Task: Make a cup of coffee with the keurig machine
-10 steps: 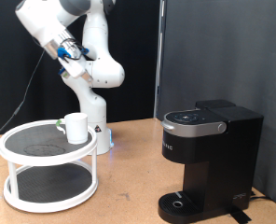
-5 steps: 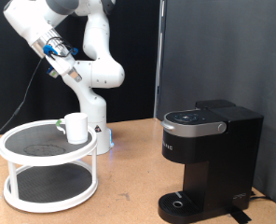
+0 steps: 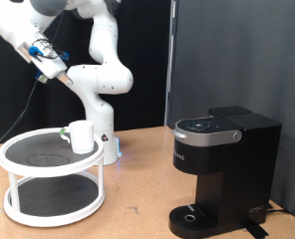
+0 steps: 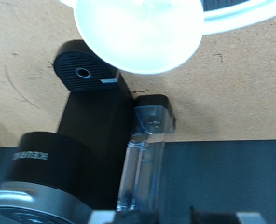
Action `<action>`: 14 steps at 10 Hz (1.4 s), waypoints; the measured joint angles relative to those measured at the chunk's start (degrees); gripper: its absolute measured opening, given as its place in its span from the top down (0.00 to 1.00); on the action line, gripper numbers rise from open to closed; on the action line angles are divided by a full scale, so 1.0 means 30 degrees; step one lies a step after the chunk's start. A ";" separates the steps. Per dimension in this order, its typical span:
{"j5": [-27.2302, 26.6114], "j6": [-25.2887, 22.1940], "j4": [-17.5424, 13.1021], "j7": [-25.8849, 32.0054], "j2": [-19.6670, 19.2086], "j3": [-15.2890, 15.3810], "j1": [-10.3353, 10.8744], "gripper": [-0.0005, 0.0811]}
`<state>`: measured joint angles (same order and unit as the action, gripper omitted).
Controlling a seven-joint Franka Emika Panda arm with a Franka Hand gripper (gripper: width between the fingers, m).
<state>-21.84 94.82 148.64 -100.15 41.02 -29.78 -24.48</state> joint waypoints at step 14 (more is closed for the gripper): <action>-0.0956 0.7212 0.3087 0.1953 -0.3407 -0.0828 0.0131 0.27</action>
<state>-24.71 116.46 157.90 -94.29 30.80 -32.27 -24.09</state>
